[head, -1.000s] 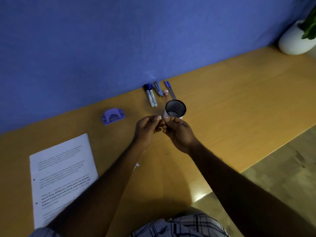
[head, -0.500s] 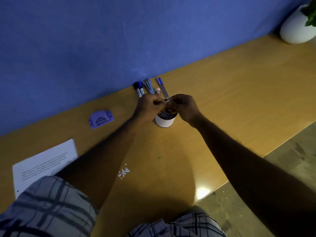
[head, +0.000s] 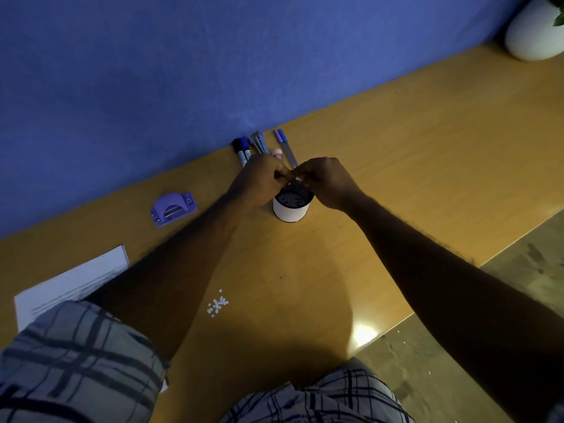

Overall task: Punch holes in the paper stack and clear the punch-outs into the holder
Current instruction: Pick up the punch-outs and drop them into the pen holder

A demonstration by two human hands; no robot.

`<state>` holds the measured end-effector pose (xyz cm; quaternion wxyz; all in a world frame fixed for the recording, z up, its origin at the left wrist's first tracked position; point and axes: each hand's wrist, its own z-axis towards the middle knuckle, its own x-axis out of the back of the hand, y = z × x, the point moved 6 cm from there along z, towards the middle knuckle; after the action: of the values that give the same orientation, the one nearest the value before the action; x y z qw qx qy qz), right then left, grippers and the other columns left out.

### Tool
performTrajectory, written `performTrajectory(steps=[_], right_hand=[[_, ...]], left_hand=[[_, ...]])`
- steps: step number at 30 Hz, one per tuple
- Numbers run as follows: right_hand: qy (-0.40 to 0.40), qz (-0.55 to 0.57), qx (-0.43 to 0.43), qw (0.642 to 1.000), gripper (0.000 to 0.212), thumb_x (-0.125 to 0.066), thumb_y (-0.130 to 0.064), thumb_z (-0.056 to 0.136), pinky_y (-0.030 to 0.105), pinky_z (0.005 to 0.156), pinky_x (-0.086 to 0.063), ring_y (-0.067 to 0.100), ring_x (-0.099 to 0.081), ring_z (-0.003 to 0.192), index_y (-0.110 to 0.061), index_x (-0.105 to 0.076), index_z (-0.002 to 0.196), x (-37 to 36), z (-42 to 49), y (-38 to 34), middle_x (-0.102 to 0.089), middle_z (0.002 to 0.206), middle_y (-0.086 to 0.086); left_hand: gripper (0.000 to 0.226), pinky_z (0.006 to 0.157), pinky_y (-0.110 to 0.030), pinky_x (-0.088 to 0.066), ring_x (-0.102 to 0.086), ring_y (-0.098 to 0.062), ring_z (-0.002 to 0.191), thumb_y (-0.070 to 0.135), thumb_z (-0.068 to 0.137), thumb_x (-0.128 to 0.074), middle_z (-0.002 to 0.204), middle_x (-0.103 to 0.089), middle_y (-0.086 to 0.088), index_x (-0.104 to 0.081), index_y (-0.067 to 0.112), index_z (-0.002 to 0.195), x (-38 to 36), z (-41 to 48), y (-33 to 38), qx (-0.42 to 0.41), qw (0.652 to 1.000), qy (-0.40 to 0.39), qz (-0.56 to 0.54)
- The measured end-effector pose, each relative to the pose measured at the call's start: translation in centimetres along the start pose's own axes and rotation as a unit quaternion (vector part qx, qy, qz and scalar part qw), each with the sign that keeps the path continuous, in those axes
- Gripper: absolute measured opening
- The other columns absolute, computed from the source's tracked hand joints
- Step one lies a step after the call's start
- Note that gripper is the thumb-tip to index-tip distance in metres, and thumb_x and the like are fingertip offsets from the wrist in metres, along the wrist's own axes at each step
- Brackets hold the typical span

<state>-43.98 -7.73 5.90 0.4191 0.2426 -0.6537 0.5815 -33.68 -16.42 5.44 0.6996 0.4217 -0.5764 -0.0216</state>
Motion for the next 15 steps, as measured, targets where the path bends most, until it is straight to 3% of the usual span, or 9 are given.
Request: performTrajectory(steps=[7, 12, 15], right_hand=[[0.002, -0.050, 0.028, 0.998, 0.023, -0.058, -0.007, 0.091, 0.036, 0.070, -0.057, 0.024, -0.069, 0.093, -0.009, -0.071, 0.110, 0.12, -0.12, -0.26, -0.073, 0.104, 0.010], [-0.019, -0.077, 0.022, 0.997, 0.027, -0.055, -0.004, 0.093, 0.033, 0.074, -0.057, 0.023, -0.068, 0.099, -0.009, -0.068, 0.116, 0.38, -0.06, -0.52, -0.071, 0.111, 0.011], [-0.004, -0.079, 0.020, 0.997, 0.023, -0.058, -0.008, 0.092, 0.030, 0.072, -0.055, 0.023, -0.068, 0.096, -0.008, -0.070, 0.111, 0.58, 0.02, -0.59, -0.072, 0.107, 0.010]], left_hand=[[0.019, 0.076, -0.020, -0.048, -0.066, -0.021, 0.099, 0.013, 0.091, -0.061, 0.106, -0.071, -0.012, -0.071, 0.009, 0.106, -0.02, 0.05, 0.60, -0.019, 0.999, -0.014, 0.043], [0.023, 0.076, -0.020, -0.048, -0.063, -0.023, 0.105, 0.006, 0.092, -0.057, 0.110, -0.069, -0.012, -0.071, 0.012, 0.109, -0.12, -0.02, 0.73, -0.020, 0.998, -0.021, 0.056], [0.022, 0.072, -0.017, -0.046, -0.066, -0.021, 0.097, 0.012, 0.096, -0.052, 0.100, -0.071, -0.010, -0.073, 0.011, 0.104, 0.06, -0.04, 0.67, -0.014, 0.999, 0.003, 0.050]])
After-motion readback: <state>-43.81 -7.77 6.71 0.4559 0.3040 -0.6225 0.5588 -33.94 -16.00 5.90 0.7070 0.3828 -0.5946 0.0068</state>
